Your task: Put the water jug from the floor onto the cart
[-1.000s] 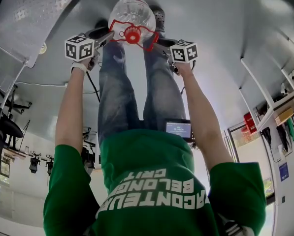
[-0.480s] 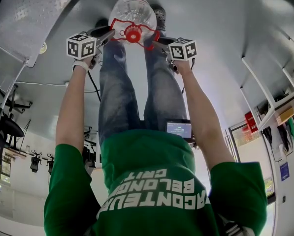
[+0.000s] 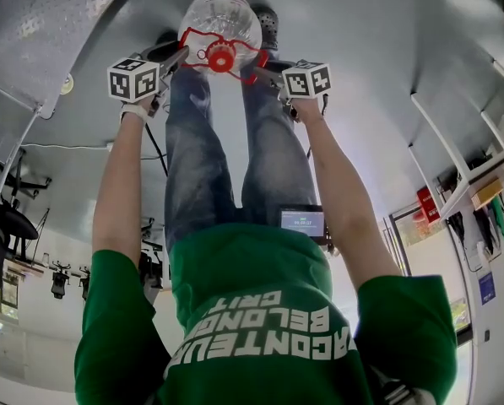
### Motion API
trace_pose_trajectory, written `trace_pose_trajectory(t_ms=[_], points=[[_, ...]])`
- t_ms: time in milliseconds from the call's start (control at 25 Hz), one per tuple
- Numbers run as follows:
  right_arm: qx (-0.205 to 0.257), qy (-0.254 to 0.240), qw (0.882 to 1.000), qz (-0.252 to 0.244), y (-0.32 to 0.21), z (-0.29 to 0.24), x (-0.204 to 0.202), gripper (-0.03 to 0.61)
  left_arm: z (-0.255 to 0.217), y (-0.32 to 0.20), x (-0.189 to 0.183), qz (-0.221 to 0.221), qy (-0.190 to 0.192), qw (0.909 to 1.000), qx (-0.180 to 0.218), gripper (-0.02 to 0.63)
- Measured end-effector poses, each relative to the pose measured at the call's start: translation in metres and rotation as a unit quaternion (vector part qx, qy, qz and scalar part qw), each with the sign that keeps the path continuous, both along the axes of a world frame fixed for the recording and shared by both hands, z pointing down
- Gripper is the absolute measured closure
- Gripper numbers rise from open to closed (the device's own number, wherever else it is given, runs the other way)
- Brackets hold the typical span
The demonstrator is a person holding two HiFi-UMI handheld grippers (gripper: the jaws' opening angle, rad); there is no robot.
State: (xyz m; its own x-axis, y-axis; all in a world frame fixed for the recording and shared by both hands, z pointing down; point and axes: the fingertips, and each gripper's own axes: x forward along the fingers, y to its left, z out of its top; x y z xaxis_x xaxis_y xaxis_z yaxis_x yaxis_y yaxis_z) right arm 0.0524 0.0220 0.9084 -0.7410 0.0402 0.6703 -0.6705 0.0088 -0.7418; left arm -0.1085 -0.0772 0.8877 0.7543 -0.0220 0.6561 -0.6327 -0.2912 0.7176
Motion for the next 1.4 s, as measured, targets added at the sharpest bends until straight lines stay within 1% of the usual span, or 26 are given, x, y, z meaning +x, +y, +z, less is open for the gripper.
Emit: trace_pose_trajectory(t_ms=[40,80,280,320,360,480,680,880,1080,1160,1280,1400], points=[[-0.004,-0.002,1.0,0.002,0.001,0.001,-0.002,0.462,0.0,-0.001,0.0,-0.001,-0.003,1.0,0.002,0.491],[-0.007,-0.005,1.0,0.003,0.003,0.001,-0.004,0.459,0.0,-0.001,-0.001,-0.002,-0.005,1.0,0.003,0.488],[-0.013,-0.004,1.0,0.0,0.006,0.007,-0.006,0.459,0.002,0.0,0.0,-0.008,-0.013,0.9999,0.005,0.482],[-0.013,-0.001,1.0,0.001,0.005,0.007,-0.006,0.459,0.003,0.0,-0.001,-0.007,-0.016,0.9998,0.005,0.478],[-0.013,-0.001,1.0,0.0,0.004,0.008,-0.006,0.459,0.003,-0.001,-0.001,-0.007,-0.018,0.9998,0.006,0.45],[-0.018,-0.006,1.0,0.001,0.007,0.012,-0.006,0.459,0.002,0.0,-0.002,-0.014,-0.016,0.9998,-0.002,0.449],[-0.025,-0.017,0.999,0.022,0.006,0.013,-0.005,0.46,0.006,0.011,-0.003,0.009,-0.017,0.9997,-0.012,0.451],[-0.018,-0.018,0.999,0.023,0.002,0.008,-0.006,0.46,0.011,0.015,0.002,0.018,-0.016,0.9995,-0.019,0.459],[-0.02,-0.026,0.999,0.023,0.004,0.008,-0.007,0.471,0.013,0.016,0.015,0.019,-0.017,0.9995,-0.017,0.508],[-0.018,-0.026,0.999,0.021,0.004,0.007,-0.008,0.483,0.013,0.016,0.016,0.012,-0.024,0.9995,-0.014,0.555],[-0.017,-0.028,0.999,0.02,0.004,0.006,-0.007,0.486,0.014,0.016,0.015,-0.001,-0.023,0.9995,-0.02,0.561],[-0.016,-0.031,0.999,0.024,0.0,0.005,-0.007,0.489,0.015,0.021,0.013,0.006,-0.021,0.9994,-0.027,0.561]])
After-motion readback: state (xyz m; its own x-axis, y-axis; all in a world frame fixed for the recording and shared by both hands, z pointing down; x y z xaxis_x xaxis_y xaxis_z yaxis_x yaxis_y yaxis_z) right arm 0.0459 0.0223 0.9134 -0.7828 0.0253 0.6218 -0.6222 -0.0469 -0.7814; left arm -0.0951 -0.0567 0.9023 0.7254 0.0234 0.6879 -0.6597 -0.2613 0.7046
